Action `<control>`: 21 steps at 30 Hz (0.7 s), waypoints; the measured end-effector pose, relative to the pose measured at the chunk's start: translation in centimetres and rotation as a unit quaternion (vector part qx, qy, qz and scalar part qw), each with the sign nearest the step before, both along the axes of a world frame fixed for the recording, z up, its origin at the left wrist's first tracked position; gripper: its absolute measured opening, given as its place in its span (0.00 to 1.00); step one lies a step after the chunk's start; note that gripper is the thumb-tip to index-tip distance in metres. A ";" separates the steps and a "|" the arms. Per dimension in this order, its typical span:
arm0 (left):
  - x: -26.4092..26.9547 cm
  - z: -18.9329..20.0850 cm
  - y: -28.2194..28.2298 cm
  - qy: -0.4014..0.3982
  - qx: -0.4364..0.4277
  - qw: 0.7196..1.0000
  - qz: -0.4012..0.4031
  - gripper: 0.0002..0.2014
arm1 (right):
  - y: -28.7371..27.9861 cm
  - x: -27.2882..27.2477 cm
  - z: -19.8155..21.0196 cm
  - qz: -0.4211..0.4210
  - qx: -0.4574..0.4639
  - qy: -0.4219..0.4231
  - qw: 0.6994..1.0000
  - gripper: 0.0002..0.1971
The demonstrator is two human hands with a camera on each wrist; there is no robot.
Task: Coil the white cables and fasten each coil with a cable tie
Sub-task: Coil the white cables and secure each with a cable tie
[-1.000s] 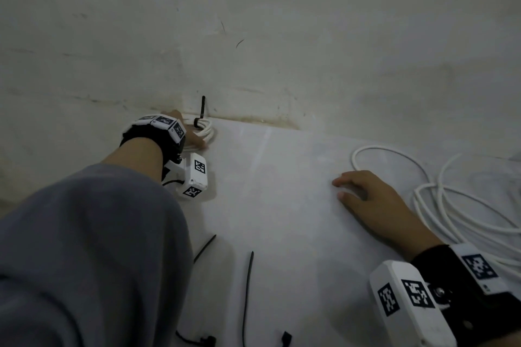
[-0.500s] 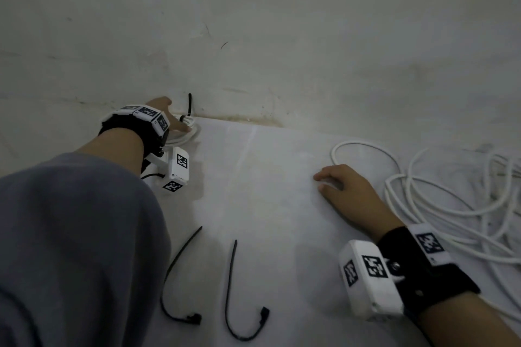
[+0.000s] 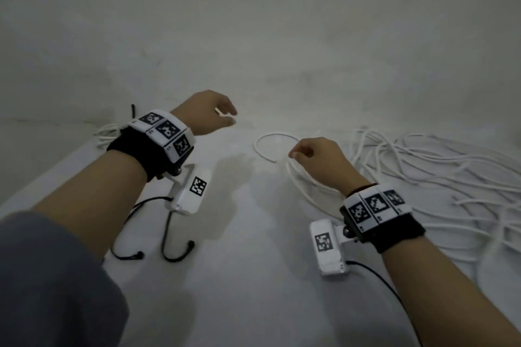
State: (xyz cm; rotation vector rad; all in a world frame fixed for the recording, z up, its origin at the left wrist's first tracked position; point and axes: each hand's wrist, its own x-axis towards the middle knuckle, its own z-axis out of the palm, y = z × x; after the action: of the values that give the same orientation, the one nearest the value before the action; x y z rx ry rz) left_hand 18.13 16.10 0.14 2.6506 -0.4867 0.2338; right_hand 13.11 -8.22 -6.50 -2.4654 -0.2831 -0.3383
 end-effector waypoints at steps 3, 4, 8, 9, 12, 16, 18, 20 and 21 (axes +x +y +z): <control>-2.9 -0.2 -5.3 -0.003 -0.013 0.997 -0.073 0.10 | -4.9 -3.2 1.8 -0.030 -0.068 -0.044 0.996 0.07; -3.8 -0.3 -6.9 -0.002 -0.015 0.996 -0.093 0.10 | -6.4 -4.2 2.2 -0.042 -0.085 -0.066 0.993 0.06; -6.5 -1.5 -12.2 0.015 -0.024 0.988 -0.151 0.09 | -10.7 -7.8 2.2 -0.134 -0.217 -0.100 0.962 0.17; -7.0 -1.8 -13.3 0.021 -0.025 0.986 -0.162 0.09 | -11.5 -8.3 2.0 -0.157 -0.229 -0.084 0.957 0.20; -8.4 -2.9 -16.1 0.033 -0.031 0.983 -0.180 0.10 | -13.0 -9.3 1.6 -0.152 -0.095 -0.034 0.983 0.19; -9.7 -4.0 -18.6 0.065 -0.076 0.972 -0.212 0.13 | -13.2 -10.6 2.4 -0.102 0.228 -0.016 0.968 0.11; -10.5 -4.4 -19.5 0.091 -0.103 0.961 -0.239 0.15 | -12.4 -11.4 3.2 -0.071 0.347 -0.011 0.935 0.13; -11.2 -4.8 -20.2 0.107 -0.104 0.950 -0.273 0.17 | -11.7 -12.1 4.1 -0.042 0.423 -0.021 0.905 0.16; -11.5 -5.0 -20.5 0.109 -0.094 0.946 -0.289 0.17 | -11.5 -12.3 4.6 -0.032 0.443 -0.032 0.895 0.17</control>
State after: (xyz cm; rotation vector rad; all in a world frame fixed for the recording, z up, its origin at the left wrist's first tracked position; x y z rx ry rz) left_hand 6.62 -4.44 -4.89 2.1964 -1.0715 -0.1846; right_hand 0.83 -19.74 -1.90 -1.5610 -0.0435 -0.4535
